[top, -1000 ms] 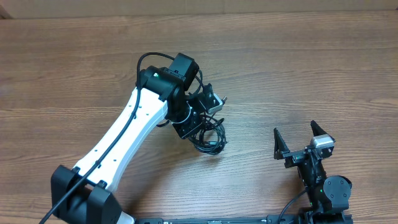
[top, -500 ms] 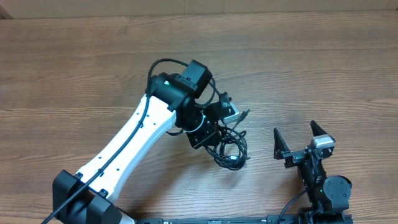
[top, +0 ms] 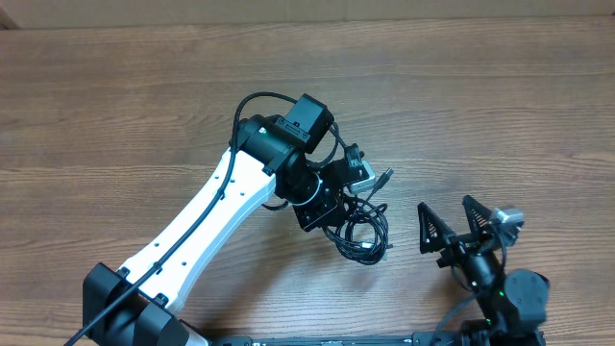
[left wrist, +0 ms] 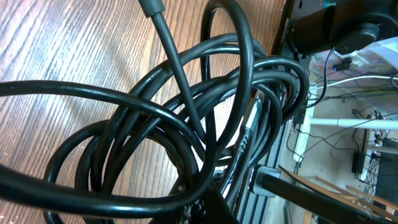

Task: Untangle cables
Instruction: 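Lift the cable bundle with the left gripper toward the right gripper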

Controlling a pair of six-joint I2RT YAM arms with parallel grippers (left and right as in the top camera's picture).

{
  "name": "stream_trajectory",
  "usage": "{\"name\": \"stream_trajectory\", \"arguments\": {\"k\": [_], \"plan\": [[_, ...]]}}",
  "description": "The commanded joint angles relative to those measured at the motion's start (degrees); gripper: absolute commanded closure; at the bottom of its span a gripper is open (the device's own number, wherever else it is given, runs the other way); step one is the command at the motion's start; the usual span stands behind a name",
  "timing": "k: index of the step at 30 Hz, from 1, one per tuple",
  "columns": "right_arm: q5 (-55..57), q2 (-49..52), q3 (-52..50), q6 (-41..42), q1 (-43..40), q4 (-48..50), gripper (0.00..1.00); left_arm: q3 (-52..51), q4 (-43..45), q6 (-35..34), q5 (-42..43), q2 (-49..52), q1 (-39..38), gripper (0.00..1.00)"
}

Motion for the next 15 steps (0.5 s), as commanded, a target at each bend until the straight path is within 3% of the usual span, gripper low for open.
{"name": "stream_trajectory", "arguments": {"k": [1, 15], "plan": [[-1.22, 0.66, 8.87, -3.50, -0.22, -3.78, 0.00, 1.57, 1.14, -0.61, 3.13, -1.40, -0.11, 0.96], [-1.51, 24.85, 39.89, -5.88, -0.22, -29.29, 0.00, 1.62, 8.00, -0.13, 11.45, -1.42, 0.04, 0.96]]}}
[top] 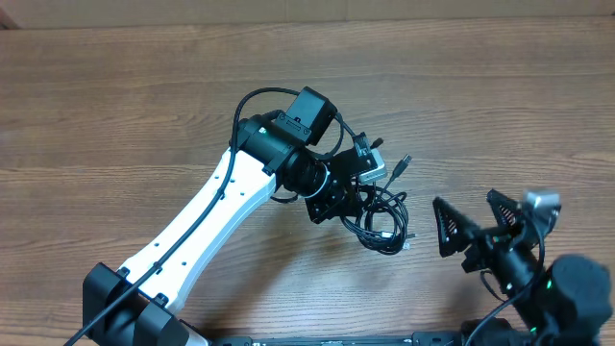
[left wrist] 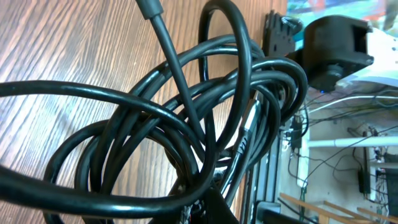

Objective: Untangle cables

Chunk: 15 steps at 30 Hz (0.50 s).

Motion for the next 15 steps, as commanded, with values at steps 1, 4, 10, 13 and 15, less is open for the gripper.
{"name": "stream_trajectory", "arguments": {"k": [1, 4, 10, 13, 15], "plan": [[-0.50, 5.86, 6.97, -0.90, -0.22, -4.55, 0.00, 1.57, 0.42, -0.13, 4.76, -1.42, 0.11, 0.96], [-0.44, 10.14, 10.60, -0.90, -0.22, -9.16, 0.00, 1.99, 0.96, -0.09, 7.58, -1.42, 0.83, 0.96], [-0.26, 14.08, 11.45, -0.85, -0.22, -10.45, 0.00, 4.26, 0.70, 4.46, 16.72, -1.42, 3.41, 0.96], [-0.76, 14.25, 11.45, -0.85, -0.22, -10.47, 0.00, 4.42, 0.74, 4.87, 17.88, -1.42, 4.42, 0.96], [-1.92, 14.25, 11.45, -0.87, -0.20, -10.62, 0.00, 4.42, 0.70, 4.96, 18.95, -1.42, 4.63, 0.96]]}}
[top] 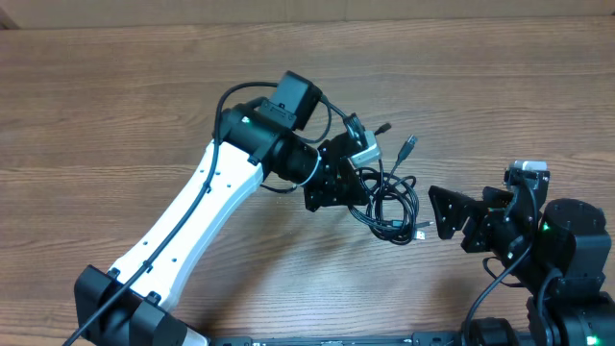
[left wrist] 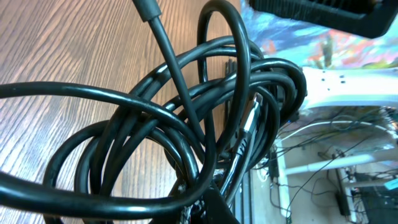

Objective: Untangle cables

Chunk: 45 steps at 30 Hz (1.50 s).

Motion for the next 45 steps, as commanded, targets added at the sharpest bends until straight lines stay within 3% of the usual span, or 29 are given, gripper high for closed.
{"name": "stream_trajectory", "arguments": {"k": [1, 9, 19, 38, 45], "plan": [[-2.25, -0.37, 1.42, -0.28, -0.20, 0.07, 0.00, 1.79, 0.20, 3.21, 7.23, -1.42, 0.59, 0.96], [-11.30, -0.37, 1.42, -6.60, -0.20, 0.00, 0.00, 1.79, 0.83, 6.67, 13.73, -1.42, 0.59, 0.96], [-14.71, -0.37, 1.42, -7.15, -0.20, 0.50, 0.00, 1.79, 4.15, 6.67, 15.56, -1.42, 0.46, 0.96], [-15.47, -0.37, 1.40, -6.23, -0.22, 2.23, 0.00, 1.79, 3.32, 6.67, 14.64, -1.40, -3.32, 0.96], [-10.71, -0.37, 1.40, -4.90, -0.22, 1.68, 0.00, 1.79, 2.51, 6.67, 15.10, -1.40, -3.82, 0.96]]}}
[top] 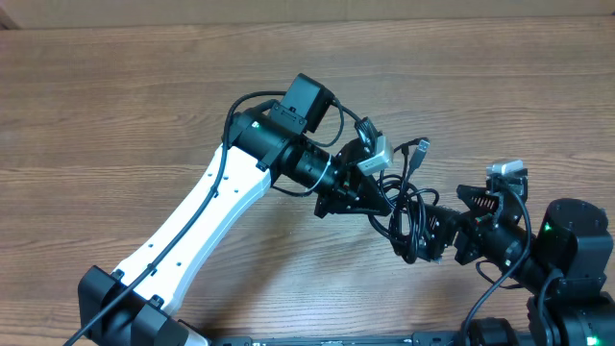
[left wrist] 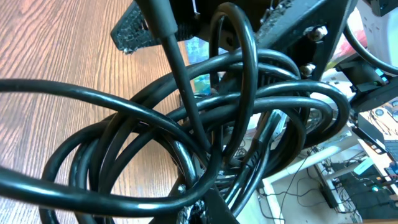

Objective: Untangle cables

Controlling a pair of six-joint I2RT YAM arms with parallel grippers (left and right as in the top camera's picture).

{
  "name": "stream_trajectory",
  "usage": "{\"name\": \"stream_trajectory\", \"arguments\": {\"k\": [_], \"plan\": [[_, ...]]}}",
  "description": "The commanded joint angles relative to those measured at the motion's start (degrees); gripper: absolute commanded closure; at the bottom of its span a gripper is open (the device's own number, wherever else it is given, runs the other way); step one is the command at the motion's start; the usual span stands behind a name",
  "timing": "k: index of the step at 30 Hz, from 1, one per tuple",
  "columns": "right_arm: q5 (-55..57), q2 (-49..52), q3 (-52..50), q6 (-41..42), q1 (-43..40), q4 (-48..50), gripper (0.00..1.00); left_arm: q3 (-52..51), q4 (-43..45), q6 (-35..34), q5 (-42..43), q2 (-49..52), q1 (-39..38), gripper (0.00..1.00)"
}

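Observation:
A tangled bundle of black cables (top: 408, 219) hangs just above the wooden table, right of centre, with my left gripper (top: 377, 200) shut on its left side. Two plug ends (top: 420, 146) stick up from it. In the left wrist view the loops (left wrist: 186, 124) fill the frame above my left gripper (left wrist: 205, 211). My right gripper (top: 450, 229) is at the bundle's right side, open, one finger on either side of the loops. Its ribbed fingers (left wrist: 134, 31) show behind the cables in the left wrist view. Whether they touch the cables is unclear.
The white left arm (top: 211, 202) reaches diagonally from the front left. The right arm's black body (top: 567, 250) stands at the front right corner. The wooden table (top: 144, 96) spreads to the left and back. Beyond the table's edge lies lab clutter (left wrist: 367, 168).
My right gripper, then a short way to the right of the bundle, now has its open fingers around the bundle's right loops. The left gripper still holds the bundle, a little further right and tilted.
My left gripper held the bundle near the table's middle while the right gripper stood open near the front right edge. At each later moment the bundle was further right and the right gripper was turned more toward it. Now the right gripper's fingers straddle the loops.

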Motion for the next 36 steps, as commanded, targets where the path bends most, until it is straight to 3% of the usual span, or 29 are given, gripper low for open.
{"name": "stream_trajectory", "arguments": {"k": [1, 9, 16, 23, 28, 36], "plan": [[4.98, -0.35, 1.38, 2.82, -0.22, -0.11, 0.00, 1.75, -0.61, 2.14, 2.97, -1.40, -0.81, 0.96], [11.30, -0.35, 1.29, 4.90, -0.22, -2.16, 0.00, 1.75, -1.03, 2.67, 5.07, -1.40, -0.81, 0.96], [10.95, -0.04, 1.29, 6.19, -0.22, -2.34, 0.00, 1.75, -1.01, 10.19, 13.03, -1.40, -0.81, 0.96], [9.99, -0.04, 1.29, 5.95, -0.22, -2.49, 0.00, 1.75, -0.26, 10.75, 16.31, -1.40, -0.81, 0.96], [13.38, -0.04, 1.29, 5.97, -0.22, -3.61, 0.00, 1.75, 0.98, 12.35, 24.22, -1.42, -0.42, 0.96], [22.10, -0.04, 1.29, 6.23, -0.22, -6.67, 0.00, 1.75, 1.22, 12.63, 24.15, -1.42, -0.15, 0.96]]}}
